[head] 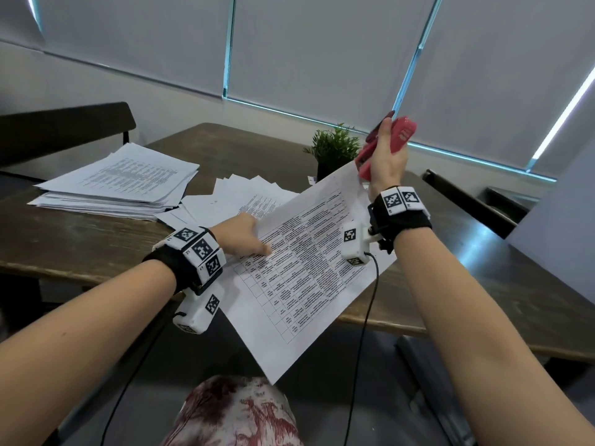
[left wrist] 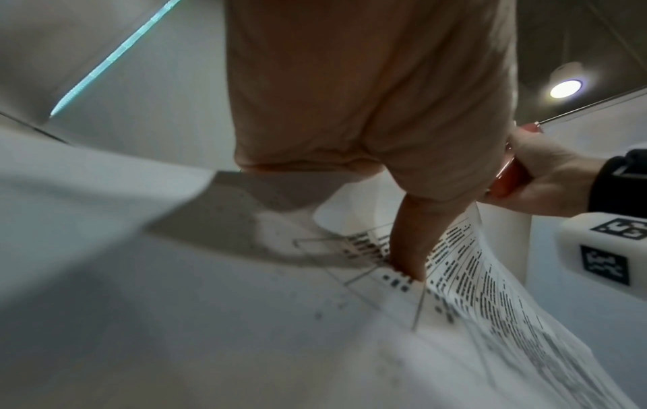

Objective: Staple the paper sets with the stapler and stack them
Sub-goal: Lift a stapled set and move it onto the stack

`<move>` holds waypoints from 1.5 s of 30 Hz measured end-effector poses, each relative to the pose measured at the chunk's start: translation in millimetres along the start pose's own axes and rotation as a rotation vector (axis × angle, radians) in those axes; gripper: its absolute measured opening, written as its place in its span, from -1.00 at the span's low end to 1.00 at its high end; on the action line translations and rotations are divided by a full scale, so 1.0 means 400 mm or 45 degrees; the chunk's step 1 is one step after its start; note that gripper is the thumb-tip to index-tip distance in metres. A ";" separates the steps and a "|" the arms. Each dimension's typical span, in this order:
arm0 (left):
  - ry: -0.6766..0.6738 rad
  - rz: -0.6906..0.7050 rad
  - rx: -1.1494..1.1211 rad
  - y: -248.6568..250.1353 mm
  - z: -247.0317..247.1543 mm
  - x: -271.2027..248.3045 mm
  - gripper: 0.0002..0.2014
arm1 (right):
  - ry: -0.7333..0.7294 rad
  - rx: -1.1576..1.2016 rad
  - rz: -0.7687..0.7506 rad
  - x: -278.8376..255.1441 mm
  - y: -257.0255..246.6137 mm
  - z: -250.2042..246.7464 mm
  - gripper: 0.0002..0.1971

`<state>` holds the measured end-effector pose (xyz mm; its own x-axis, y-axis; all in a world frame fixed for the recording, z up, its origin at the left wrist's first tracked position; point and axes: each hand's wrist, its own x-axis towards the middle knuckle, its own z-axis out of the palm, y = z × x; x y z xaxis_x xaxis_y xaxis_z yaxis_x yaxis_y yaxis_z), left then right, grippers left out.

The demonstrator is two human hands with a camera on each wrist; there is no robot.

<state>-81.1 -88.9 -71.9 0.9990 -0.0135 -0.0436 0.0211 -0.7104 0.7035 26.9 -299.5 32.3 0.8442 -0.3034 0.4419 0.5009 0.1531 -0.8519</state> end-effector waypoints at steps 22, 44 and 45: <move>-0.124 0.058 -0.001 0.008 0.025 0.026 -0.76 | 0.262 -0.074 0.134 0.009 0.053 -0.015 -0.56; 0.763 -0.267 -0.128 -0.126 -0.120 0.092 -0.69 | -0.757 -1.900 0.320 -0.079 0.267 0.012 -0.63; 0.770 -0.276 -0.137 -0.127 -0.124 0.095 -0.70 | -0.739 -1.830 0.305 -0.078 0.264 0.025 -0.64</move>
<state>-42.3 -18.4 -74.2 0.8172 0.5434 0.1923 0.1974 -0.5773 0.7923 55.4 -264.5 -68.5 0.9992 0.0366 0.0176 0.0403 -0.9499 -0.3098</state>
